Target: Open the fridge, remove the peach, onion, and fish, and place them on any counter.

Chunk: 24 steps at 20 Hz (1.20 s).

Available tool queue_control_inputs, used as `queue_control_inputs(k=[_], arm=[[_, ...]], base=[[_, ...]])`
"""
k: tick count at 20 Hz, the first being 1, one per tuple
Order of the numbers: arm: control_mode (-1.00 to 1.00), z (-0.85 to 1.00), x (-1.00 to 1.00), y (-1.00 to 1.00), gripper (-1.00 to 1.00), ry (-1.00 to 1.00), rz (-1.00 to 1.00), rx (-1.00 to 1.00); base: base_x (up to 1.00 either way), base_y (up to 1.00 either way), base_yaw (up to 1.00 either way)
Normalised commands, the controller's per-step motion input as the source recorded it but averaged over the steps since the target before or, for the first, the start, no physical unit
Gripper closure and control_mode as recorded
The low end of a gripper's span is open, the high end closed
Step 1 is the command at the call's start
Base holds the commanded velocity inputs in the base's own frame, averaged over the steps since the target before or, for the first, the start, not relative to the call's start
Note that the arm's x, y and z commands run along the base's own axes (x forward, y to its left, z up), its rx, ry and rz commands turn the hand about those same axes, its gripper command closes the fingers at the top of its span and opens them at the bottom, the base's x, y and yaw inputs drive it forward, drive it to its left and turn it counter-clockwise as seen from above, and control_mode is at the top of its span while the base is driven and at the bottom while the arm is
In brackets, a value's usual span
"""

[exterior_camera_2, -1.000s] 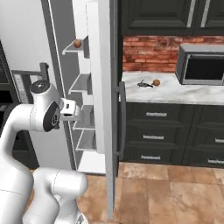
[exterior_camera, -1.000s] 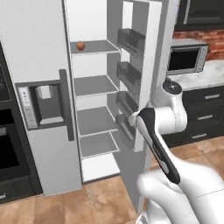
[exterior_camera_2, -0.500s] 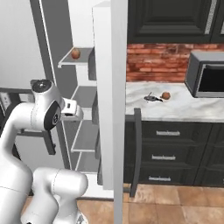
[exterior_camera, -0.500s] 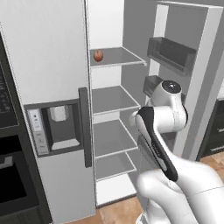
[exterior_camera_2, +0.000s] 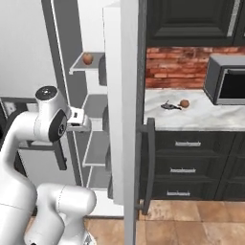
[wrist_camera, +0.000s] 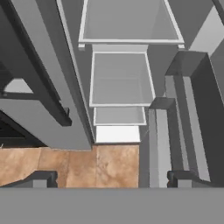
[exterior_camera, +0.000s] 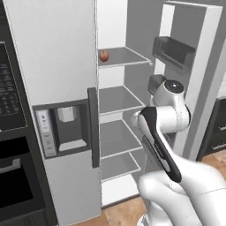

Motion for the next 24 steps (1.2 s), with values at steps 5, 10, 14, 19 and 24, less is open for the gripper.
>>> queue_control_inputs(k=[5, 10, 14, 19, 24], arm=[[1.0, 0.0, 0.0, 0.0, -1.0, 0.0, 0.0, 0.0], [1.0, 0.0, 0.0, 0.0, -1.0, 0.0, 0.0, 0.0], [1.0, 0.0, 0.0, 0.0, -1.0, 0.0, 0.0, 0.0], [1.0, 0.0, 0.0, 0.0, -1.0, 0.0, 0.0, 0.0], [1.0, 0.0, 0.0, 0.0, -1.0, 0.0, 0.0, 0.0]], base=[[-0.97, 0.0, -0.18], [-0.04, -0.11, -0.19], [-0.25, -0.02, -0.12], [-0.86, 0.37, 0.0], [-0.61, 0.27, 0.0]])
